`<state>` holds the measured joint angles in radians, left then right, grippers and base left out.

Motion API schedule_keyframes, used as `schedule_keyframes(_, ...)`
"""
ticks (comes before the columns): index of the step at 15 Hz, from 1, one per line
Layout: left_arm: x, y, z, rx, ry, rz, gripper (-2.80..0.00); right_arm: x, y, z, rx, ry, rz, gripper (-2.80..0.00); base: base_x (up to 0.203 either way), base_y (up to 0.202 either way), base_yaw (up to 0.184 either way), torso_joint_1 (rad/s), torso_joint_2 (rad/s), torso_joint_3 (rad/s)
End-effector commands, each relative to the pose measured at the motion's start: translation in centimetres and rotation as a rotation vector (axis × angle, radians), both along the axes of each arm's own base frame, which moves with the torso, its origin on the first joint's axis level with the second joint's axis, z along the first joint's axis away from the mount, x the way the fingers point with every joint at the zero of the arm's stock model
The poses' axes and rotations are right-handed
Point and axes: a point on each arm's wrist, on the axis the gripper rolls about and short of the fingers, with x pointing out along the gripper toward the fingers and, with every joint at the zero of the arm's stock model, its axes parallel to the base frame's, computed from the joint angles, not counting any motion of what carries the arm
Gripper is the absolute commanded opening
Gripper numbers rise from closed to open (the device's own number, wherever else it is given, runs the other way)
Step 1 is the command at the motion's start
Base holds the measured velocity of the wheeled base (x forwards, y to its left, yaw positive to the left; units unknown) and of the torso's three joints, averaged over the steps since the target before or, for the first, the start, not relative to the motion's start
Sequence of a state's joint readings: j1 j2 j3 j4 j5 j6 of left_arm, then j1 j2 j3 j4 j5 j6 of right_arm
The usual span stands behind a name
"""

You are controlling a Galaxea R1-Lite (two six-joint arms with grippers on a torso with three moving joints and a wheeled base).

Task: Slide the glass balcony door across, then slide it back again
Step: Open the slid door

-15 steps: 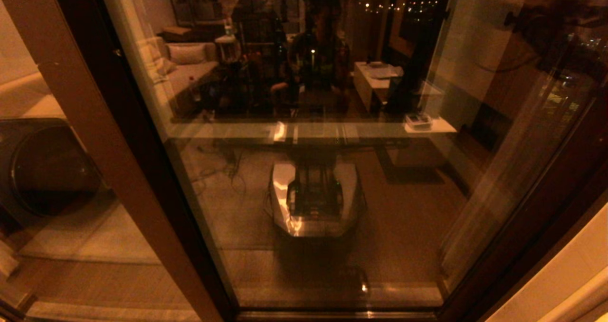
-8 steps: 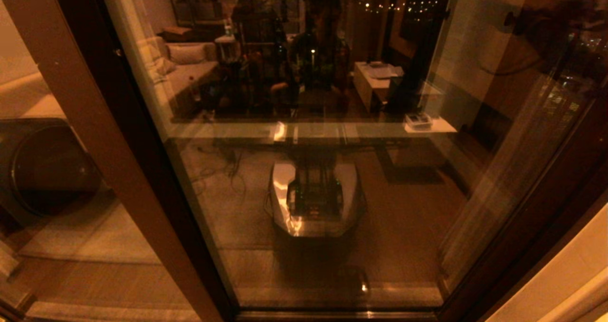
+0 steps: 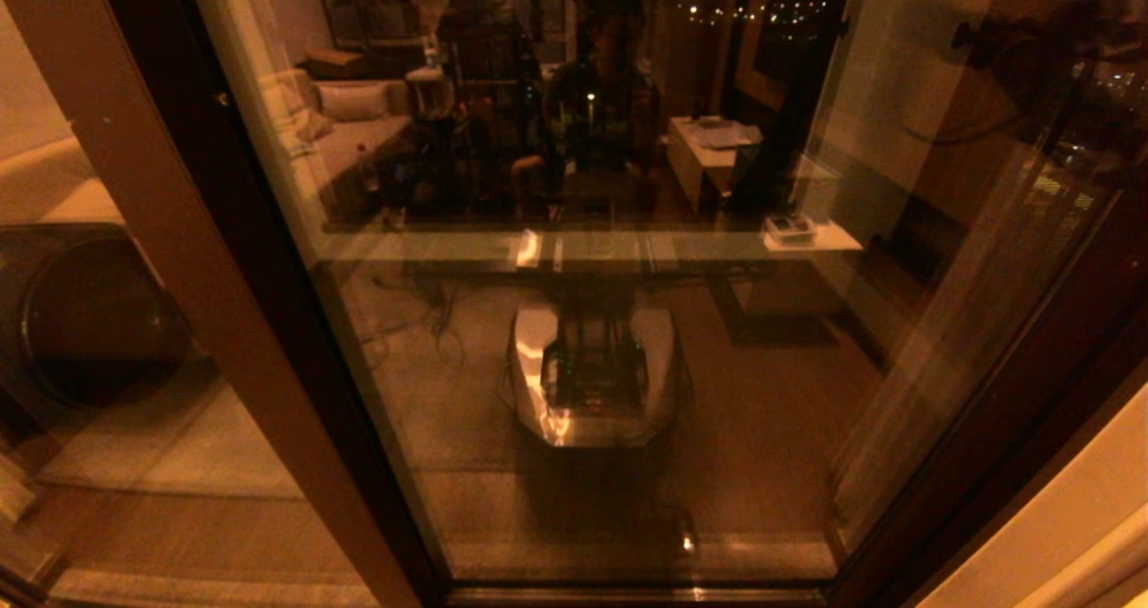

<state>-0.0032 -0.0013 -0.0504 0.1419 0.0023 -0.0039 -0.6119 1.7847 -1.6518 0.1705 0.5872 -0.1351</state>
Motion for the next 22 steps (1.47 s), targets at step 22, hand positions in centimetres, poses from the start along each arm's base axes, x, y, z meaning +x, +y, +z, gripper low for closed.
schedule_keyframes(22, 0.0, 0.0, 0.0, -0.001, 0.000, 0.001, -2.80, -0.2, 2.3, 0.1, 0.003, 0.006, 0.057, 0.00, 0.000, 0.000, 0.000, 0.000, 0.00, 0.000)
